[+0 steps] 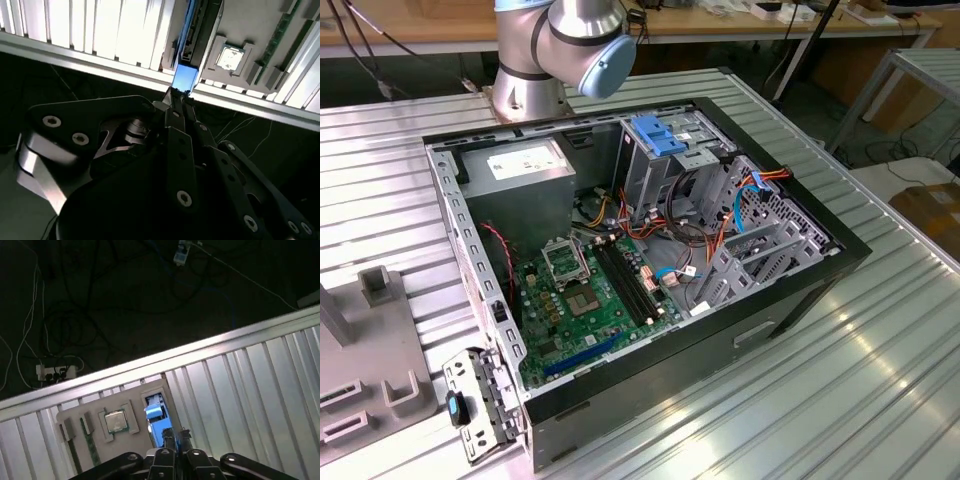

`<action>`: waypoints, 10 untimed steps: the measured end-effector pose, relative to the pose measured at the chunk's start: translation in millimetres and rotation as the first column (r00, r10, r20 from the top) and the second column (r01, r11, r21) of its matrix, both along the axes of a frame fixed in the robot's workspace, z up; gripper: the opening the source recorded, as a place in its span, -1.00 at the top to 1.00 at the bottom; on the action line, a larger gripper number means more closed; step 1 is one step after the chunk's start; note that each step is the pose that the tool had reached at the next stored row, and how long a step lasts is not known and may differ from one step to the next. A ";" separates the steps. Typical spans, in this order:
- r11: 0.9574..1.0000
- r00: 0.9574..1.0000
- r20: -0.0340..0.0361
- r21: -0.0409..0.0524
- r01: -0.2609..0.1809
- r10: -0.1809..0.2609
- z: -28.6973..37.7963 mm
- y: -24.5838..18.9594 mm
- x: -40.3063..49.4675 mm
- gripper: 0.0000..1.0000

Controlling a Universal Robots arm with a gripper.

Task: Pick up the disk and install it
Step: 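Pick up the disk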

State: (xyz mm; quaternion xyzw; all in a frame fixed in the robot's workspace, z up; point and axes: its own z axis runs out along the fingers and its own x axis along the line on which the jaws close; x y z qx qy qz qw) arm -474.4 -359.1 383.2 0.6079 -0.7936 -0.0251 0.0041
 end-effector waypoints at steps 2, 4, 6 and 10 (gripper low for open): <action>0.997 0.997 0.000 0.000 -0.071 0.071 -0.4 0.0 0.0 0.65; 0.995 0.995 0.000 -0.003 -0.098 0.098 -1.6 -0.2 0.0 0.51; 0.991 0.991 0.000 -0.004 -0.135 0.135 -3.6 -0.3 0.0 0.15; 0.975 0.975 -0.001 -0.006 -0.221 0.221 -9.1 -0.4 -0.1 -0.22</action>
